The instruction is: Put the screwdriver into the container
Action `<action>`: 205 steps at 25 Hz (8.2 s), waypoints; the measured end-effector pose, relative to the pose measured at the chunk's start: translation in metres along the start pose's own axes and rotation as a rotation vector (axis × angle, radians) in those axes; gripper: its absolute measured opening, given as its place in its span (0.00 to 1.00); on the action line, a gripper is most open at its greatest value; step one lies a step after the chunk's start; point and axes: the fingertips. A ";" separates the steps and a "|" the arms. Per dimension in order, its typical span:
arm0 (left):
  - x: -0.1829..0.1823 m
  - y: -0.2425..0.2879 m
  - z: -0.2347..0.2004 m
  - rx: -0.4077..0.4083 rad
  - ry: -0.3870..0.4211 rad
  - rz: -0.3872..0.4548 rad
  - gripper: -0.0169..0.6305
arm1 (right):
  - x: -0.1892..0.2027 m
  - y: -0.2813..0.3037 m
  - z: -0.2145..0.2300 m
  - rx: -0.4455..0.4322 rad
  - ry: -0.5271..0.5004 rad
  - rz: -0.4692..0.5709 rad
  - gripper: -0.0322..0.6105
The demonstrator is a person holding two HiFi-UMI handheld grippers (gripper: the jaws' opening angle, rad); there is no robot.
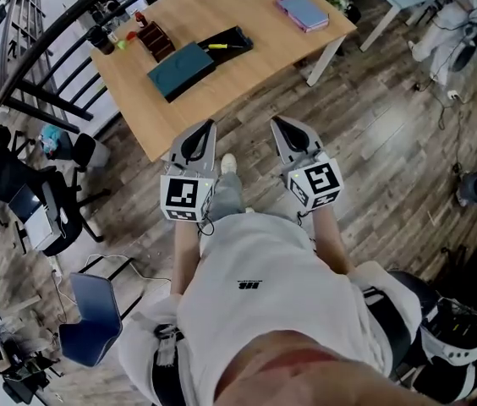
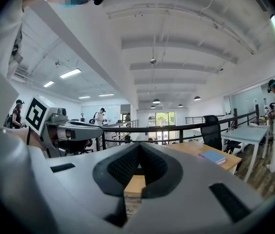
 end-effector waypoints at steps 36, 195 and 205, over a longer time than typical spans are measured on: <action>0.051 0.240 -0.231 0.064 -0.067 -0.058 0.04 | 0.040 0.301 0.134 0.043 0.025 -0.118 0.04; 0.164 0.364 -0.300 -0.069 -0.206 -0.240 0.04 | 0.146 0.439 0.235 -0.198 0.019 -0.381 0.15; 0.160 0.363 -0.288 -0.040 -0.207 -0.225 0.04 | 0.139 0.428 0.231 -0.180 0.012 -0.369 0.15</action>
Point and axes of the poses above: the fingertips, and each gripper's own axes: y forward along the fingers, z to its right, x out of its underside, and after that the axes turned 6 degrees about z, right-handed
